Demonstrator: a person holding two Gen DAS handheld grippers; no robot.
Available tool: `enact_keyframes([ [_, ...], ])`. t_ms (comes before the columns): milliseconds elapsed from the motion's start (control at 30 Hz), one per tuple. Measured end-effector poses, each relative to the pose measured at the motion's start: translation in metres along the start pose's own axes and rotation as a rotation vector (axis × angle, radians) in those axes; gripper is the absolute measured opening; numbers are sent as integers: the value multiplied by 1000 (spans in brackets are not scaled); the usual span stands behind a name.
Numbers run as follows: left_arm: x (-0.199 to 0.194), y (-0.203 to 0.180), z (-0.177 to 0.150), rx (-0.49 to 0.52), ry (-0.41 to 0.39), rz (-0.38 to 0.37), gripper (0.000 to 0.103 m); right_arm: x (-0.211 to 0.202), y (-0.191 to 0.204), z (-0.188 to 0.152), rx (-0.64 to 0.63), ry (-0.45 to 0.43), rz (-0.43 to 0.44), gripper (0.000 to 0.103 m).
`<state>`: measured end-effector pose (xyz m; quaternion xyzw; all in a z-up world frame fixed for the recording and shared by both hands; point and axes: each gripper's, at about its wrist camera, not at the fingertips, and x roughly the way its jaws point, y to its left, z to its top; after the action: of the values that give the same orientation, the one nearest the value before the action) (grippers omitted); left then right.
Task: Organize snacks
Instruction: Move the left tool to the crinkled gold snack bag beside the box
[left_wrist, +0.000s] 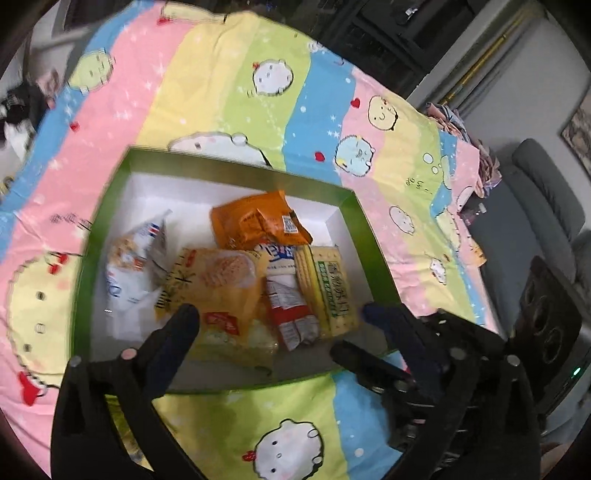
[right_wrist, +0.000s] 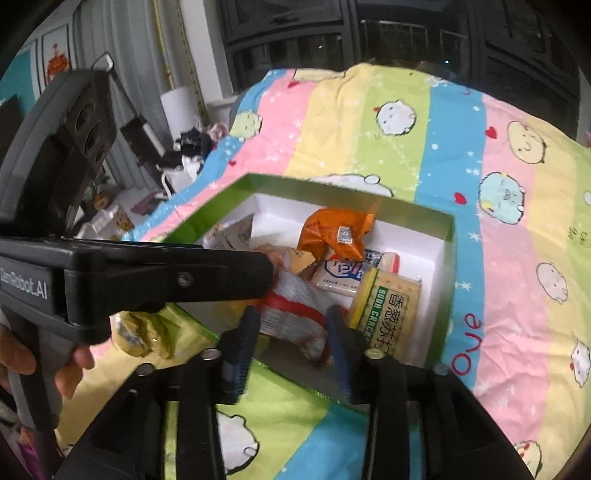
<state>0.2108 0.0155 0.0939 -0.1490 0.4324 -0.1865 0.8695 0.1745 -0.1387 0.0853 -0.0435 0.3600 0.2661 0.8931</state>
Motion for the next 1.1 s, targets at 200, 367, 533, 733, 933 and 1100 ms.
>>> enact_keyframes([
  [200, -27, -10, -14, 66, -72, 96, 102, -33, 1, -9, 46, -55, -9, 71],
  [367, -46, -15, -28, 90, -116, 151, 103, -51, 7, -19, 80, -55, -6, 80],
  [533, -65, -15, -45, 92, -142, 171, 103, -69, 15, -31, 105, -63, 10, 81],
  [733, -86, -12, -65, 93, -181, 211, 103, -86, 32, -45, 95, -75, 23, 81],
  [933, -102, 1, -80, 61, -190, 223, 103, -86, 47, -53, 84, -57, 39, 81],
  [1100, -108, 13, -88, 31, -189, 224, 103, -79, 62, -55, 66, -38, 49, 81],
])
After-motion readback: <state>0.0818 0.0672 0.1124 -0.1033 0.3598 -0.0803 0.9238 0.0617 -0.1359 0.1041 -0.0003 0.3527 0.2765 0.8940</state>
